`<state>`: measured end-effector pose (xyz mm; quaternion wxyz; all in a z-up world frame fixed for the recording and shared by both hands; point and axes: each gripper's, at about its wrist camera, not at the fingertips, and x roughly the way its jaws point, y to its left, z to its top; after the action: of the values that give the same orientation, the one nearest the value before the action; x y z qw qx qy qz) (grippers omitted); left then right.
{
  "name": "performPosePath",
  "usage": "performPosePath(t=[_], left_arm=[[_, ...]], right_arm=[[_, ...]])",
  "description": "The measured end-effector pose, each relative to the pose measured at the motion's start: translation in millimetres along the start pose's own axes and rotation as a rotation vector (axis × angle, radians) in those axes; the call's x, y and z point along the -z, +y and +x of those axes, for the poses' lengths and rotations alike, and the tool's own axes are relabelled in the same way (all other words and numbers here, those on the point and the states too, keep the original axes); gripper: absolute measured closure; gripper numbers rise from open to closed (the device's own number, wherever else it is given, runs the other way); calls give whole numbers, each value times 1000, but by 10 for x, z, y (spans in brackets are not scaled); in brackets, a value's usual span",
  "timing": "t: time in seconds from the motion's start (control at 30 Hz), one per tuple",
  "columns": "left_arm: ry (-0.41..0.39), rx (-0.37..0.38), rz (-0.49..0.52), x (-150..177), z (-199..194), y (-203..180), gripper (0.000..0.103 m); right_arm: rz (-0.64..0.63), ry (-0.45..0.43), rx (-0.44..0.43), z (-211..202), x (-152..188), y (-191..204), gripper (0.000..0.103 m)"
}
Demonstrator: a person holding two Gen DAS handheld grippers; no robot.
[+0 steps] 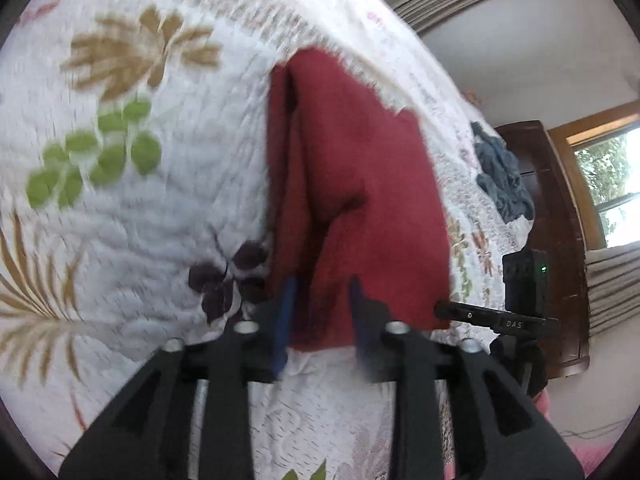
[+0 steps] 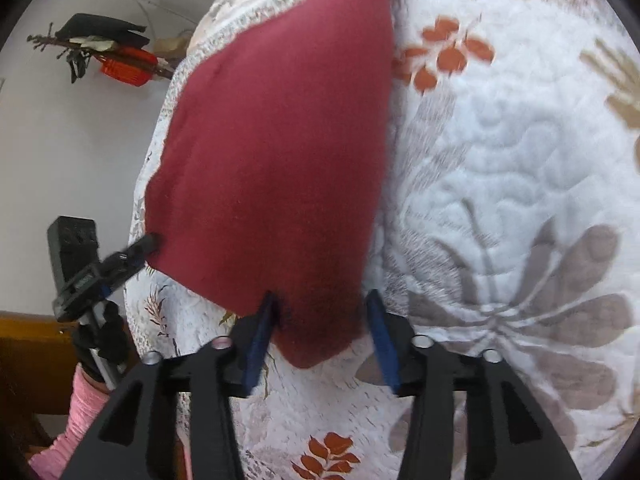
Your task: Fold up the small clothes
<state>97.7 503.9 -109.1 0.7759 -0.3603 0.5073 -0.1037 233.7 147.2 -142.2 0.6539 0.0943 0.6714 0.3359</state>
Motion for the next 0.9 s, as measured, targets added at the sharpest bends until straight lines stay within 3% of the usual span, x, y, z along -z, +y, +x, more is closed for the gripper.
performPosePath(t=[0.1, 0.23, 0.4, 0.43, 0.53, 0.63, 0.73, 0.9], left_arm=[[-45, -26, 68, -176, -86, -124, 68], [-66, -57, 90, -586, 86, -269, 68], [-55, -126, 46, -1026, 473, -201, 64], [-52, -128, 33, -1080, 522, -179, 68], [-65, -92, -2, -1206, 596, -195, 103], [-108, -76, 0, -1265, 524, -252, 103], [-110, -165, -29, -1307, 524, -86, 103], [-101, -53, -65, -1223, 406, 104, 103]], right_arm=[[-10, -34, -1, -128, -46, 6, 52], [-14, -59, 35, -179, -150, -6, 51], [-29, -72, 37, -116, -208, 53, 51], [-31, -74, 42, -99, -205, 57, 51], [-19, -71, 44, -28, -234, 48, 51], [-23, -73, 38, 20, -223, 54, 51], [-24, -74, 35, 55, -242, 75, 51], [-29, -77, 32, 20, -233, 49, 51]])
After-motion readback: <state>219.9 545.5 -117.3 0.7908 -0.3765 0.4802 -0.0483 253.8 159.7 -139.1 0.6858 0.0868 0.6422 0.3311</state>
